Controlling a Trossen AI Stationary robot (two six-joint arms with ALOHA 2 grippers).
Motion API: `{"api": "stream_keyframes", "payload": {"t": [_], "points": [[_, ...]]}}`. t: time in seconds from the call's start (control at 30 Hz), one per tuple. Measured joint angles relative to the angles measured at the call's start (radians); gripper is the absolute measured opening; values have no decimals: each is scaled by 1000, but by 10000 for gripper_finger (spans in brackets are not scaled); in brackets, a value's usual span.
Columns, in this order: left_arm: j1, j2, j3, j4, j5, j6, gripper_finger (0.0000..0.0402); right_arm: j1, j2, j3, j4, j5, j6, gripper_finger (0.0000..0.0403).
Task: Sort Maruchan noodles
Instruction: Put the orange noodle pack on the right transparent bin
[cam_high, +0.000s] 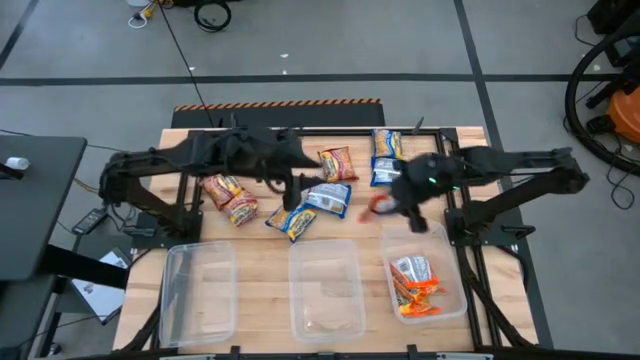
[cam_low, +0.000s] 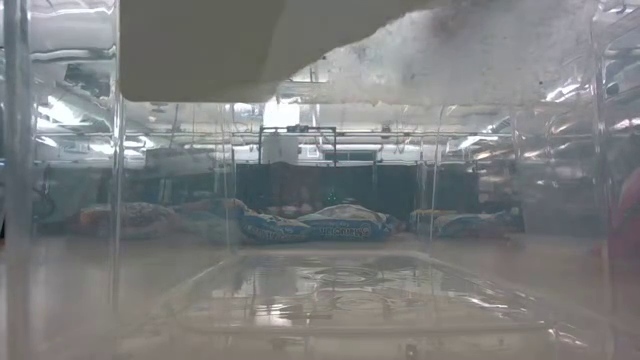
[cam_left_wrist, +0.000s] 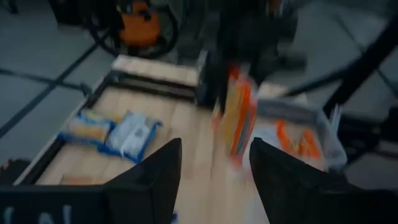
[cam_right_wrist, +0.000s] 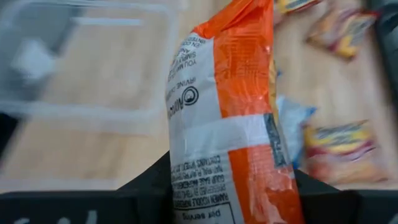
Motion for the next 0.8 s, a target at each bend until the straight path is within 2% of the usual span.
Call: {"api": "stream_keyframes", "payload": {"t": [0.2, 0.3, 0.43, 0.57, 0.67, 0.8], "points": [[-88, -5, -1, 51, -22, -7, 172, 268, -58, 0, -119, 15, 269, 138], [-130, -5, -1, 81, -27, -25, 168, 398, -57, -17, -154, 94, 409, 138], [-189, -1, -1, 100, -65, -49, 167, 526, -49, -114, -148, 188, 583, 138], [-251, -1, -1, 103, -150, -55, 167, 594, -53, -249, -143, 318, 731, 138], [-288, -1, -1, 104, -180, -67, 167, 605, -57, -330, -118, 413, 750, 139], [-318, -1, -1, 104, -201, -84, 166, 579, -38, -433, -24, 380, 670, 139]]}}
